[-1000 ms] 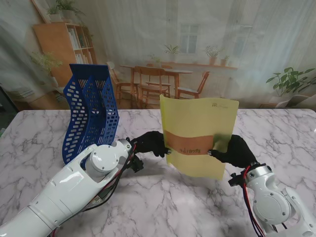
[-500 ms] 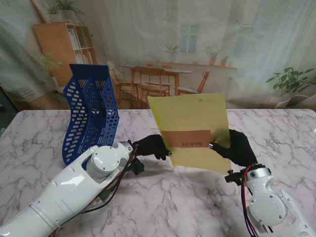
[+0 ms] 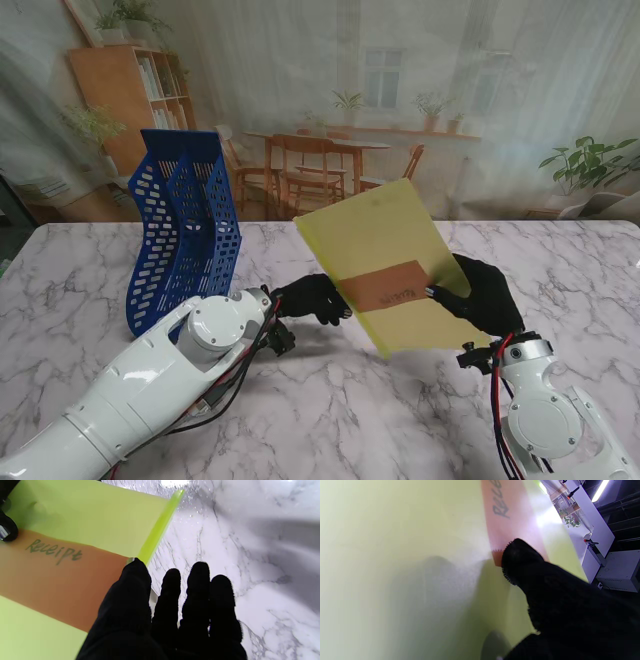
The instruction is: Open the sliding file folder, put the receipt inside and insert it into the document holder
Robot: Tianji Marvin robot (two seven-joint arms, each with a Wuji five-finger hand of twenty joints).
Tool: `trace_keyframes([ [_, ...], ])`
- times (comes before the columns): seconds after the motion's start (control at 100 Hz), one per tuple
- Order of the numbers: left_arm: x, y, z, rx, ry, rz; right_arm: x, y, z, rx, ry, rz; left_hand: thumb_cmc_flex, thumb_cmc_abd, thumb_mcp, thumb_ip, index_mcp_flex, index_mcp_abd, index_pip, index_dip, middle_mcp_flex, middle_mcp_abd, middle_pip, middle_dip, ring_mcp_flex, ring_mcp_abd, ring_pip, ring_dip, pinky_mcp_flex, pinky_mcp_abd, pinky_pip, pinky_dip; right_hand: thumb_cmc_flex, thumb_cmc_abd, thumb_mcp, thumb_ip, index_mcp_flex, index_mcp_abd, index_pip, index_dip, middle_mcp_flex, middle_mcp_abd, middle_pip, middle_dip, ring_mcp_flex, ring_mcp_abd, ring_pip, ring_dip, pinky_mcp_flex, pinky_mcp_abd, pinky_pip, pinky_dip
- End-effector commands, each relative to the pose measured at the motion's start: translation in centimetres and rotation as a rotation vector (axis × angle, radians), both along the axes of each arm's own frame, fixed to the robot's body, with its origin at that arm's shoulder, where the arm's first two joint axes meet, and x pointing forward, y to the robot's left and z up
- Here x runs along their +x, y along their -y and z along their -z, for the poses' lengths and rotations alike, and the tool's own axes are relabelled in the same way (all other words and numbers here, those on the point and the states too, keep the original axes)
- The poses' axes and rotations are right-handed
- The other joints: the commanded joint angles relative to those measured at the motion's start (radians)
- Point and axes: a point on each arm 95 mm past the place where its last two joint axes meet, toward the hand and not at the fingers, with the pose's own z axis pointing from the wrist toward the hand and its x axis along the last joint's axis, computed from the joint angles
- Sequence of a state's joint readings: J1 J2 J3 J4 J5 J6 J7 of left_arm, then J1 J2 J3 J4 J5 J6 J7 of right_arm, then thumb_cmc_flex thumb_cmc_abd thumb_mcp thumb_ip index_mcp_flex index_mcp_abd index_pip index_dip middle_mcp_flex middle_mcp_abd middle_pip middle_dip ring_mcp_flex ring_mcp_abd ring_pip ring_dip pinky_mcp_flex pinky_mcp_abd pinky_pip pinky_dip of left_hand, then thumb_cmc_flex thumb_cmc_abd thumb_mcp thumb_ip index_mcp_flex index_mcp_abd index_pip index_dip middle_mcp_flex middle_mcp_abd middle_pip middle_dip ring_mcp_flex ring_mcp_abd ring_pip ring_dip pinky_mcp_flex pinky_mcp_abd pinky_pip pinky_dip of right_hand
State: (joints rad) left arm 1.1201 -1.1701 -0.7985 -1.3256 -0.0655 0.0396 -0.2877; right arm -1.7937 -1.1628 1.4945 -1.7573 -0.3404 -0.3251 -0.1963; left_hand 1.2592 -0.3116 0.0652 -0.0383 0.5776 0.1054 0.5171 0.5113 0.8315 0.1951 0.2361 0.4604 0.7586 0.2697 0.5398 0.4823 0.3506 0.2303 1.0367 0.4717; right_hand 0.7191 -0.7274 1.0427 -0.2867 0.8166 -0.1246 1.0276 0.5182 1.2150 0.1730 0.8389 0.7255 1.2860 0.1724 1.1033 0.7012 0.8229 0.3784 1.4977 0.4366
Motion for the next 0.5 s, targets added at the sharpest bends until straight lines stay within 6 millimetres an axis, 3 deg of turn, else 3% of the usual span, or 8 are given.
trace_keyframes([
  [0.0, -0.30, 0.54, 0.28, 0.008, -0.022, 0.038, -0.06, -0.15, 0.07, 0.009, -0.003, 0.006, 0.032, 0.018, -0.052, 0.009, -0.021, -0.037, -0.044, -0.022, -0.037, -0.026, 0.039, -0.024, -0.014, 0.014, -0.010, 0.009, -0.016, -0.043, -0.006, 0.010, 0.089, 0.036, 0.065, 0.044, 0.034, -0.105, 0.090, 0.051, -0.004, -0.004, 0.029, 0.008, 0.021, -0.035, 0.025, -0.007, 0.015, -0.013, 0.015, 0.005],
  [0.1, -0.38, 0.71, 0.38, -0.001, -0.026, 0.038, -0.07, -0.19, 0.00, 0.013, 0.000, 0.008, 0.031, -0.007, -0.026, 0.019, 0.016, -0.034, -0.030, -0.004, 0.000, -0.023, 0.055, -0.028, 0.000, 0.013, -0.004, 0.012, -0.006, -0.043, 0.000, 0.014, 0.089, 0.037, 0.064, 0.044, 0.034, -0.105, 0.090, 0.050, -0.005, -0.003, 0.030, 0.008, 0.021, -0.036, 0.025, -0.007, 0.015, -0.013, 0.015, 0.005],
  [0.25, -0.39, 0.83, 0.39, -0.021, -0.022, 0.009, -0.09, -0.20, -0.05, 0.012, -0.003, 0.010, 0.032, 0.027, 0.006, 0.000, 0.110, -0.002, 0.108, 0.043, 0.126, -0.023, 0.002, 0.022, 0.044, 0.008, 0.020, 0.017, 0.027, -0.041, 0.032, 0.025, 0.089, 0.036, 0.064, 0.044, 0.033, -0.104, 0.090, 0.049, -0.004, -0.002, 0.031, 0.006, 0.022, -0.034, 0.025, -0.007, 0.015, -0.013, 0.015, 0.005],
  [0.49, -0.37, 0.85, 0.31, -0.040, -0.010, -0.018, -0.11, -0.29, 0.25, -0.007, -0.014, 0.010, 0.032, 0.034, -0.027, 0.007, 0.128, 0.017, 0.166, 0.021, 0.153, -0.017, 0.039, 0.020, 0.077, 0.009, 0.045, 0.022, 0.053, -0.039, 0.057, 0.032, 0.090, 0.035, 0.065, 0.045, 0.035, -0.103, 0.091, 0.048, -0.003, 0.001, 0.034, 0.004, 0.023, -0.033, 0.030, -0.005, 0.014, -0.013, 0.015, 0.005],
])
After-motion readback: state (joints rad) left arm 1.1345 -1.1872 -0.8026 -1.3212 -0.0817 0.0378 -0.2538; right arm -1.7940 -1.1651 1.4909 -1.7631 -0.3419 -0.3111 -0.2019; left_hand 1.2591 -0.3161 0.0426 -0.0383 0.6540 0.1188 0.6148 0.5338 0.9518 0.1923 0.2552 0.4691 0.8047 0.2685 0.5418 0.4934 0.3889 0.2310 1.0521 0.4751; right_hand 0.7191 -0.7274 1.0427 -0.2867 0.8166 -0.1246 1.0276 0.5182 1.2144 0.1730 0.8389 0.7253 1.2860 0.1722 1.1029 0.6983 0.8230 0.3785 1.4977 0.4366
